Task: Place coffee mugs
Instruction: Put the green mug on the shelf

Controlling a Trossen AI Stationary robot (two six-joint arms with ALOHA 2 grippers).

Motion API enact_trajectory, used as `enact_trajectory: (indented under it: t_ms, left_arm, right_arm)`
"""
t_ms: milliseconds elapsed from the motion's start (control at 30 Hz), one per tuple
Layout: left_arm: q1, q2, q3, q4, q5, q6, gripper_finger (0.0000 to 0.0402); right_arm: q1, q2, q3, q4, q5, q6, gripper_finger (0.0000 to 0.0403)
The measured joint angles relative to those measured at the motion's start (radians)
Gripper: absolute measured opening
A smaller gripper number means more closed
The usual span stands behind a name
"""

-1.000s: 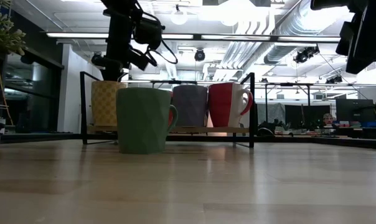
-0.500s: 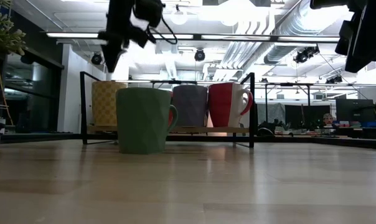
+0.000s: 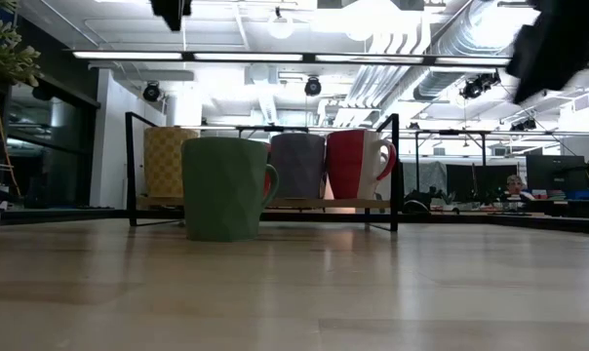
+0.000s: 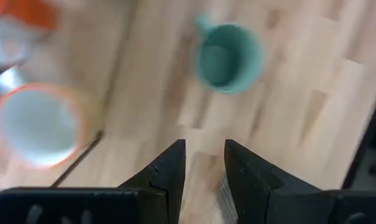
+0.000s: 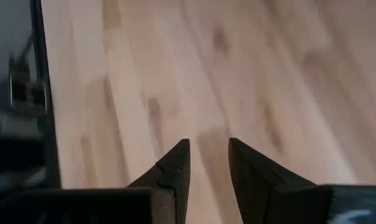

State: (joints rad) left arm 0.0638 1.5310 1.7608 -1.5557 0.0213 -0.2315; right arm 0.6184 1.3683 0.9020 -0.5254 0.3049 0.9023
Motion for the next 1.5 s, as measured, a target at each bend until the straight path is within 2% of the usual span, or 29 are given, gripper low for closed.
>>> enact_trajectory:
  t_ms: [67, 133, 300, 433, 667, 833, 1000, 1100, 1200, 1333, 1500]
  left_arm:
    - [-0.094, 0.003, -0.016, 0.049, -0.005, -0.019, 0.0101]
    - [-0.185, 0.003, -0.045, 0.111, -0.007, -0.033, 0.0101]
    - [-0.373, 0.005, -0.163, 0.321, -0.011, -0.106, 0.0101]
    - [-0.488, 0.004, -0.241, 0.367, -0.046, -0.270, 0.0101]
    - [-0.673, 0.005, -0.404, 0.520, -0.142, -0.467, 0.0101]
    - [-0.722, 0.004, -0.444, 0.529, -0.165, -0.498, 0.0101]
    - [-0.729, 0.004, -0.462, 0.532, -0.166, -0.499, 0.0101]
    - [-0.725, 0.004, -0.467, 0.532, -0.191, -0.499, 0.0101]
    - [-0.725, 0.004, -0.467, 0.552, -0.244, -0.498, 0.0101]
    - [-0.736, 0.004, -0.467, 0.584, -0.250, -0.499, 0.0101]
    - [-0.787, 0.014, -0.467, 0.594, -0.251, -0.564, 0.0101]
  right_arm:
    - [-0.017, 0.007, 0.000, 0.065, 0.053, -0.061, 0.0089]
    - [-0.038, 0.018, 0.000, 0.152, 0.061, -0.180, 0.0089]
    - [-0.107, 0.044, 0.000, 0.399, -0.031, -0.471, 0.0089]
    - [-0.190, 0.044, 0.009, 0.412, -0.040, -0.518, 0.0089]
    - [-0.331, 0.051, 0.117, 0.370, -0.171, -0.693, 0.0089]
    - [-0.424, 0.089, 0.239, 0.212, -0.227, -0.737, 0.0089]
    - [-0.477, 0.217, 0.390, 0.068, -0.276, -0.779, 0.0089]
    - [-0.493, 0.309, 0.500, -0.021, -0.278, -0.859, 0.0089]
    - [-0.507, 0.390, 0.607, -0.068, -0.279, -0.940, 0.0089]
    - [-0.529, 0.480, 0.711, -0.088, -0.308, -1.034, 0.0089]
    - [-0.555, 0.542, 0.754, -0.107, -0.344, -1.066, 0.0089]
